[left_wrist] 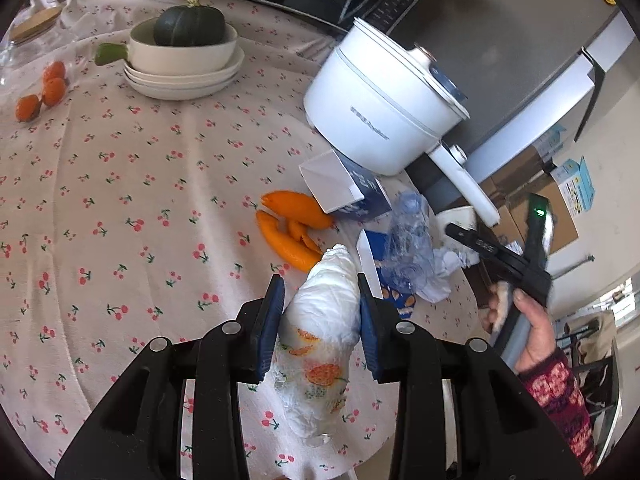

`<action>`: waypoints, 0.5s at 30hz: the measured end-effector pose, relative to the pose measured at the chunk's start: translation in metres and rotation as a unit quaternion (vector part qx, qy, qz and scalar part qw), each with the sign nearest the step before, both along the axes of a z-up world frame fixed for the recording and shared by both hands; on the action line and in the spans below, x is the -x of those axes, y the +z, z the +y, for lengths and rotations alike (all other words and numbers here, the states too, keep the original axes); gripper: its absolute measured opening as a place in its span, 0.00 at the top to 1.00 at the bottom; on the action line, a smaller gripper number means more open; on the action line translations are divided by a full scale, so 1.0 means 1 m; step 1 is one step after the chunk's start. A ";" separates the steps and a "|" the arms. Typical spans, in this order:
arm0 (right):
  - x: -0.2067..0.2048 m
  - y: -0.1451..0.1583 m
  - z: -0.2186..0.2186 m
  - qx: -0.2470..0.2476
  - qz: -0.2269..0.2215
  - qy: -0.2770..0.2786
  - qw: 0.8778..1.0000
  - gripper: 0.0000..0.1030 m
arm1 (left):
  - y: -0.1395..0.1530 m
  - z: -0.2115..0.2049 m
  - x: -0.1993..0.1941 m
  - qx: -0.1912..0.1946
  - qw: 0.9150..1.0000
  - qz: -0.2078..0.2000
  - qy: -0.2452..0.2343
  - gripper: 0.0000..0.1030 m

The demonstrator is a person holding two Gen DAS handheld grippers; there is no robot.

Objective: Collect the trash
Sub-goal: 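Grasp the white green-printed paper cup with the right tool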

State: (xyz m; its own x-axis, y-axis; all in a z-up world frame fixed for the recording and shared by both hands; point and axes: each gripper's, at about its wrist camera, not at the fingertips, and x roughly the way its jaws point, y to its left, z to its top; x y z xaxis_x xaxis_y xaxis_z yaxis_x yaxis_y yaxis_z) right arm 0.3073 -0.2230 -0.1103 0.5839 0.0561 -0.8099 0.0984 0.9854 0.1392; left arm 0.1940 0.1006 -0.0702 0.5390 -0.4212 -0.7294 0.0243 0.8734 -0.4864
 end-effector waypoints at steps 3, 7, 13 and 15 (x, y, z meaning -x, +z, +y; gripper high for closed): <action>0.008 0.019 0.001 -0.004 -0.024 -0.002 1.000 0.43 | 0.006 -0.001 0.000 -0.004 1.000 -0.012 0.006 0.67; 0.021 0.039 0.006 -0.006 -0.048 0.004 0.999 0.43 | 0.015 -0.006 0.003 -0.009 0.999 -0.029 0.008 0.67; 0.048 0.063 0.012 -0.009 -0.079 0.013 0.997 0.43 | 0.027 -0.013 0.010 -0.012 0.999 -0.052 0.008 0.67; 0.058 0.066 0.014 -0.011 -0.089 0.013 0.996 0.43 | 0.031 -0.016 0.013 -0.011 0.998 -0.060 0.007 0.67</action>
State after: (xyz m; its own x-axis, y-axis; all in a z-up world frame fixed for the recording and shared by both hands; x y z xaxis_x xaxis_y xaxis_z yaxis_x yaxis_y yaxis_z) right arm 0.2491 -0.2087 -0.0443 0.7159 0.0893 -0.6925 0.0457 0.9837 0.1740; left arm 0.1807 0.0847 -0.0389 0.6284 -0.3974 -0.6687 0.0691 0.8848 -0.4608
